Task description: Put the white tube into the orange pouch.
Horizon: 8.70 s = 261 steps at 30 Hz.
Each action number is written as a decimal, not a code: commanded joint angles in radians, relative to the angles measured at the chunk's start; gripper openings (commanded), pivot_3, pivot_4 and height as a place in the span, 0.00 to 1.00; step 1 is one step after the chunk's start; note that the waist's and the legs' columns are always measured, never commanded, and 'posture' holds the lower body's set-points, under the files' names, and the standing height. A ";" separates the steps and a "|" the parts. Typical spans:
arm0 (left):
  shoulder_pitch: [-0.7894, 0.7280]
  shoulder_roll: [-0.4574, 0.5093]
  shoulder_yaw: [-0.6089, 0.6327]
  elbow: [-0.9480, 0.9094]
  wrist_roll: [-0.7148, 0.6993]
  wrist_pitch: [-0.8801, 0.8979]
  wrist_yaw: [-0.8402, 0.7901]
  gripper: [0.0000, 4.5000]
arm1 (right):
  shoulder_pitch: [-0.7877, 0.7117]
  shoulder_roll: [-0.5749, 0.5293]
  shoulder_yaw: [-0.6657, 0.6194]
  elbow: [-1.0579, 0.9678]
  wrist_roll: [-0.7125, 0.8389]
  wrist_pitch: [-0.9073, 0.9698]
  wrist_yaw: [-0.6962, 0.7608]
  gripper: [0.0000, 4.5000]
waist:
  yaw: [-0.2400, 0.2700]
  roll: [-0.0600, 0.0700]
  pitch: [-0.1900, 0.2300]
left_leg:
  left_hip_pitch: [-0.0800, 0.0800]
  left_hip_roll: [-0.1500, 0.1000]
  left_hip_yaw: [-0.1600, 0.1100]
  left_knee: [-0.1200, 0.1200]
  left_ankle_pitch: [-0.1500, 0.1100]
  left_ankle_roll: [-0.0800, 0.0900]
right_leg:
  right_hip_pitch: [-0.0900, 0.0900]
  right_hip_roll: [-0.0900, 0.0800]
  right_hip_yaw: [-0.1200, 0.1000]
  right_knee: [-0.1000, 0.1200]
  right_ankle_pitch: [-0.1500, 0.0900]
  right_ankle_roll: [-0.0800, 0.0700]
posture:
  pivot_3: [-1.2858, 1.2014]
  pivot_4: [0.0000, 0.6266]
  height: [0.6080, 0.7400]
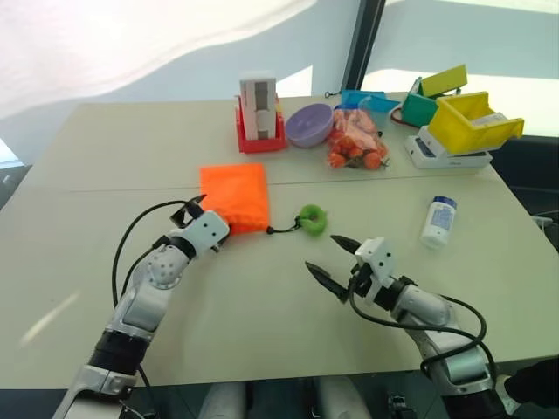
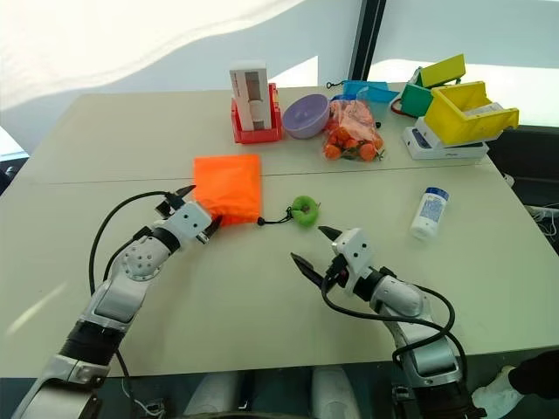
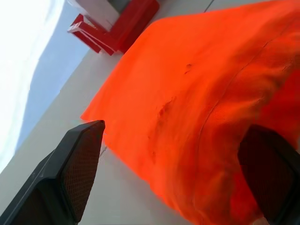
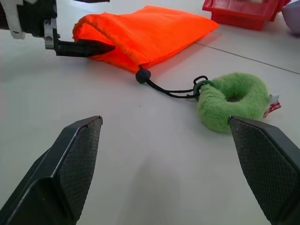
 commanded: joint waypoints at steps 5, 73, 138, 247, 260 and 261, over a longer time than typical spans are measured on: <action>-0.031 0.006 0.026 0.033 -0.016 -0.073 0.004 0.49 | 0.009 0.011 -0.015 -0.048 -0.006 -0.010 -0.041 1.00 | 0.001 0.000 0.000 | 0.000 0.000 0.000 0.000 0.000 0.000 | 0.000 0.000 0.000 0.000 0.000 0.000 | 0.52 0.24 1.00; 0.010 -0.030 0.139 -0.226 -0.525 0.329 -0.350 0.00 | -0.150 -0.056 0.236 -0.063 -0.045 0.196 0.050 0.49 | -0.002 0.000 0.001 | 0.001 0.002 0.002 0.003 0.001 0.001 | -0.001 0.005 0.004 0.002 0.003 -0.001 | 0.52 0.24 1.00; 0.137 0.207 0.052 -0.611 -0.705 0.610 -0.579 0.00 | -0.476 0.229 0.316 0.296 -0.302 0.104 -0.054 0.49 | -0.009 0.000 0.001 | -0.001 0.004 0.003 0.002 0.001 0.001 | -0.004 0.005 0.005 0.001 0.004 -0.001 | 0.52 0.24 1.00; 0.352 0.280 0.287 -0.364 -0.795 0.458 -0.645 0.63 | -0.536 0.036 0.325 0.365 -0.386 -0.078 0.072 0.64 | -0.006 0.001 0.002 | 0.001 0.016 0.007 0.001 0.001 0.001 | -0.005 0.013 0.005 -0.001 0.009 -0.011 | 0.52 0.24 1.00; 0.327 0.292 0.442 -0.429 -1.001 0.606 -0.633 0.64 | -0.564 0.026 0.330 0.501 -0.497 -0.195 0.037 0.03 | -0.007 0.001 0.002 | 0.000 0.016 0.007 0.001 0.001 0.001 | -0.006 0.012 0.005 -0.001 0.009 -0.011 | 0.52 0.24 1.00; 0.321 0.290 0.445 -0.422 -1.000 0.605 -0.628 0.64 | -0.557 0.021 0.323 0.493 -0.497 -0.194 0.034 0.01 | -0.006 0.001 0.002 | 0.000 0.016 0.007 0.001 0.001 0.001 | -0.005 0.013 0.005 -0.001 0.009 -0.011 | 0.52 0.24 1.00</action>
